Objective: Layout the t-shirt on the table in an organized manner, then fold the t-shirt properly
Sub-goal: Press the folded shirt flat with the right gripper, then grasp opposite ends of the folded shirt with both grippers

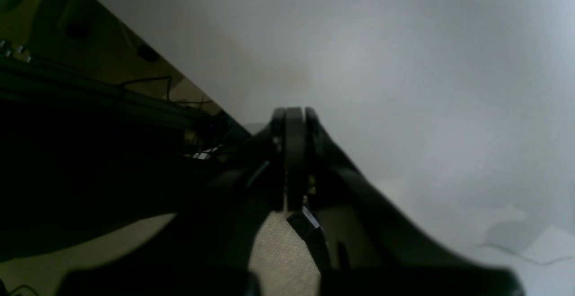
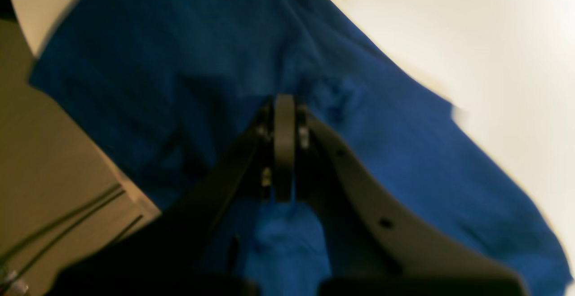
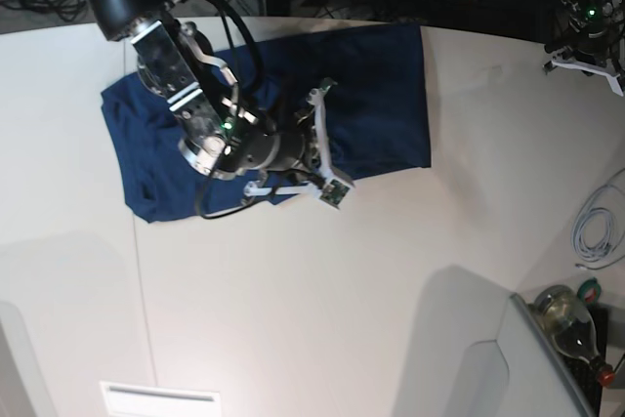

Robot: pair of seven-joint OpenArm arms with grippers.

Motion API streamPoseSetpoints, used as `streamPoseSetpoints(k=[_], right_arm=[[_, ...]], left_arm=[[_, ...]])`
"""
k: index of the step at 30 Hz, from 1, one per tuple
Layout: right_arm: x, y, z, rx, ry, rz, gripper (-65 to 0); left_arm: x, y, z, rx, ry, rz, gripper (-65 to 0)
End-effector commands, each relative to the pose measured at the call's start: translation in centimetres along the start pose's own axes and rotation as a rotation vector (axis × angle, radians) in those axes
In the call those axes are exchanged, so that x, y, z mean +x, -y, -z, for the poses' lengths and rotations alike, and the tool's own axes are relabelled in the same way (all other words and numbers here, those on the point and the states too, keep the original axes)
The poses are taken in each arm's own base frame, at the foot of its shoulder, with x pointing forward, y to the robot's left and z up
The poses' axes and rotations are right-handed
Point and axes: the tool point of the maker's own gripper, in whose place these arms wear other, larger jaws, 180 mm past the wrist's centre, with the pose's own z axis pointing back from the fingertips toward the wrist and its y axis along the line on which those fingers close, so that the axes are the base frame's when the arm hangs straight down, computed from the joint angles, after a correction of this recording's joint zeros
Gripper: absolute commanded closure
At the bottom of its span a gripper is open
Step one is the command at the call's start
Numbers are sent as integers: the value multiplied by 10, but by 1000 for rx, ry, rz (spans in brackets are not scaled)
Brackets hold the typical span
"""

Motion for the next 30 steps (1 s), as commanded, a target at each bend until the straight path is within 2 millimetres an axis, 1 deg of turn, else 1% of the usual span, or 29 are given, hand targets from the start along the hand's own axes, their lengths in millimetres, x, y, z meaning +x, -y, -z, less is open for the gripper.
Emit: streamPoseSetpoints(k=[1,4,7,10,11,12,17,20,22,23,24,26,27,28,29,30], right_arm=[[13,1,5,10,21,1,-24],[21,-1,22,38,21,21,-9],[14,8,34,43,-4,41,-9],[5,20,41,32,-25,54,-9],[2,29,40,19,-31,64,-9],[-4,44,37,-4,-35,86,-9],[-13,90,18,-87,-12,167,-8],[-20,107,8,-124,-11,178,-8],[-21,112,1,-144,-3,165,-8],[-24,111,-2,-149,-1,159,-8],[-23,112,-10,-162,13,151,-8],[-16,112,-30,-196,54,156,-8],[-16,110,-38,-209,63,160,-8],[-17,108,-51,-228,67,159,-8],[-21,103,-60,-240,62,156,-8],[-24,94,-64,-236,56,151,-8]], left_arm=[[13,-6,-1,17,43,6,0],[13,-7,-2,17,42,8,0],[12,-9,-2,22,41,7,0],[12,-11,-2,27,40,9,0],[12,-12,-2,30,40,11,0],[12,-12,-2,30,40,13,0],[12,-8,-2,20,39,13,0],[10,-6,-2,15,37,10,0],[7,5,-2,-1,32,11,0],[7,11,-2,-17,31,20,0],[5,20,-2,-38,26,36,0],[2,43,-3,-92,22,63,0],[1,52,-5,-114,21,78,0],[-5,64,-8,-142,13,95,0],[-9,78,-13,-175,11,105,0],[-8,94,-20,-209,23,113,0]])
